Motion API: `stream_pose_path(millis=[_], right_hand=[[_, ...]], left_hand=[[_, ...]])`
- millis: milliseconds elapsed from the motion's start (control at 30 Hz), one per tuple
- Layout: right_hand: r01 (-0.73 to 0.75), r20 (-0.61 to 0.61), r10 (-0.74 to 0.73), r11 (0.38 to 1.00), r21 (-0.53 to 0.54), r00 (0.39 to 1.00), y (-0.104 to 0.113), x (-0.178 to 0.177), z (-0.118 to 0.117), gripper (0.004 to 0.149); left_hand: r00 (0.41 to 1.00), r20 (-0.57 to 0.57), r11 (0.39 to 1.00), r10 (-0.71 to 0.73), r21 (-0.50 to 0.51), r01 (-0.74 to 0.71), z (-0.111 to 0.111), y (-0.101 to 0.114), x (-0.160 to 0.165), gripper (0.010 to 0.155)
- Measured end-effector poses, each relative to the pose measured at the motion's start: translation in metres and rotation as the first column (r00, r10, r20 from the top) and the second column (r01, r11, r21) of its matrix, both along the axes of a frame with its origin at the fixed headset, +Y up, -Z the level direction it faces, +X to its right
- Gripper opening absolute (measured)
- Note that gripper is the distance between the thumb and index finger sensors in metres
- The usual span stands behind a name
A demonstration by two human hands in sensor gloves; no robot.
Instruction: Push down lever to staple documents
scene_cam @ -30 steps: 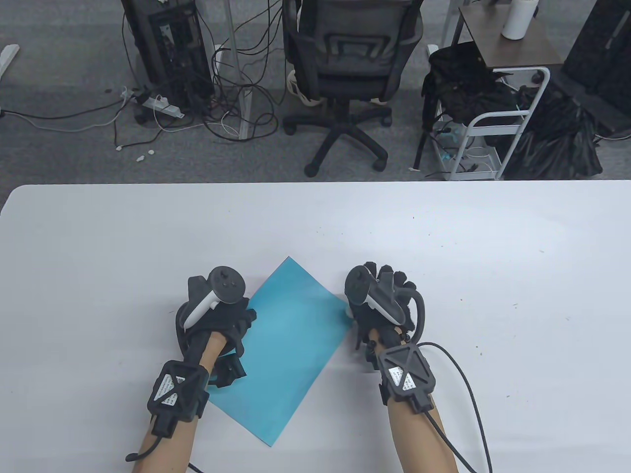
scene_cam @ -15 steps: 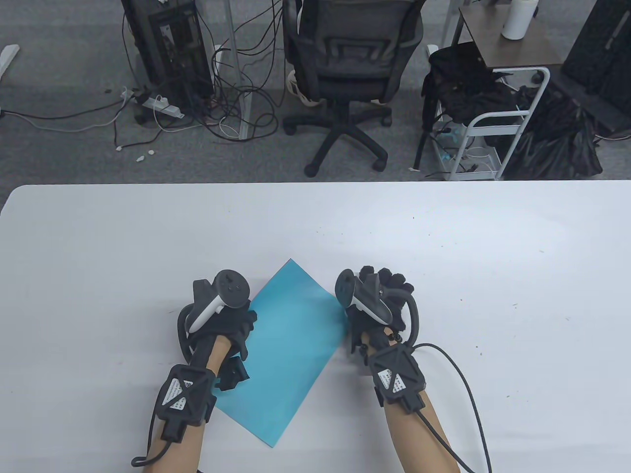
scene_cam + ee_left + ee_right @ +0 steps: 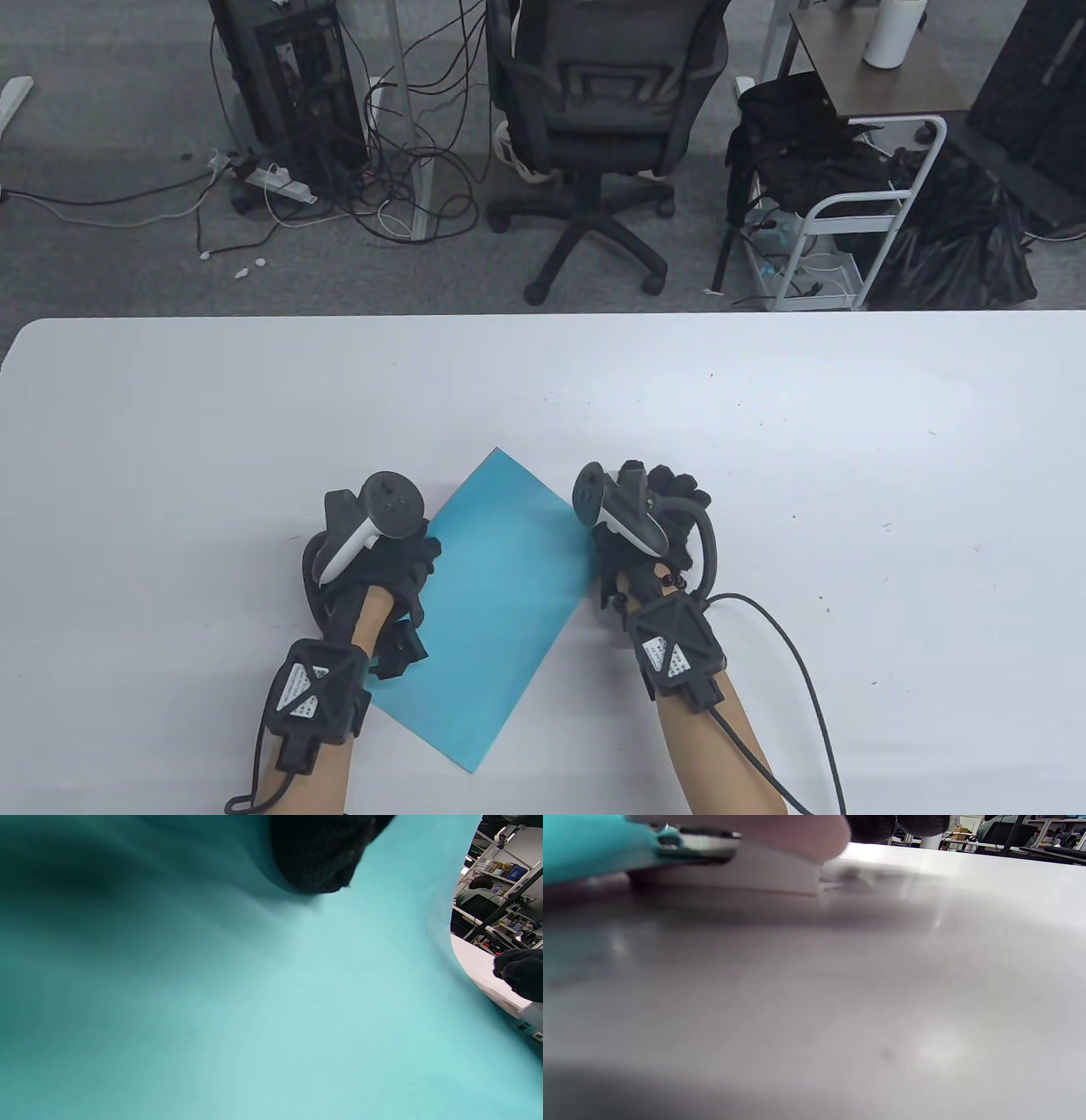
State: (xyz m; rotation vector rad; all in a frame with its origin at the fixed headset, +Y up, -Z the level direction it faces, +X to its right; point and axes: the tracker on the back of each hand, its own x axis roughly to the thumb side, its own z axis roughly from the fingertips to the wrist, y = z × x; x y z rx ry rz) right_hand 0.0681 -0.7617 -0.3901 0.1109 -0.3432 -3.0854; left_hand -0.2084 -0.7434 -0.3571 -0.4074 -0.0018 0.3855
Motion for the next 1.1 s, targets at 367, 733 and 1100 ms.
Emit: stream_pose_path(millis=[367,733,1100], right_hand=[[-0.031,0.008,0.032,0.999,-0.029,0.999,0.0011,-0.0045,-0.0015,0.071],[-0.008,0.014,0.009,0.999,-0.052,1.0,0.0005,-0.0049,-0.0018,0.071],[0.019,0.029,-0.017,0.998,-0.057,0.999,-0.0003,-0.0043,-0.002,0.071]], left_hand=[[1.0,-0.001,1.0,0.003,-0.012,-0.003,-0.0006,0.0004,-0.0007,0.04],[1.0,-0.003,1.0,-0.006,-0.007,0.006,-0.0003,0.0011,0.0001,0.04],[1.0,-0.006,1.0,-0.01,-0.005,0.01,0.0001,0.0011,0.001,0.04]])
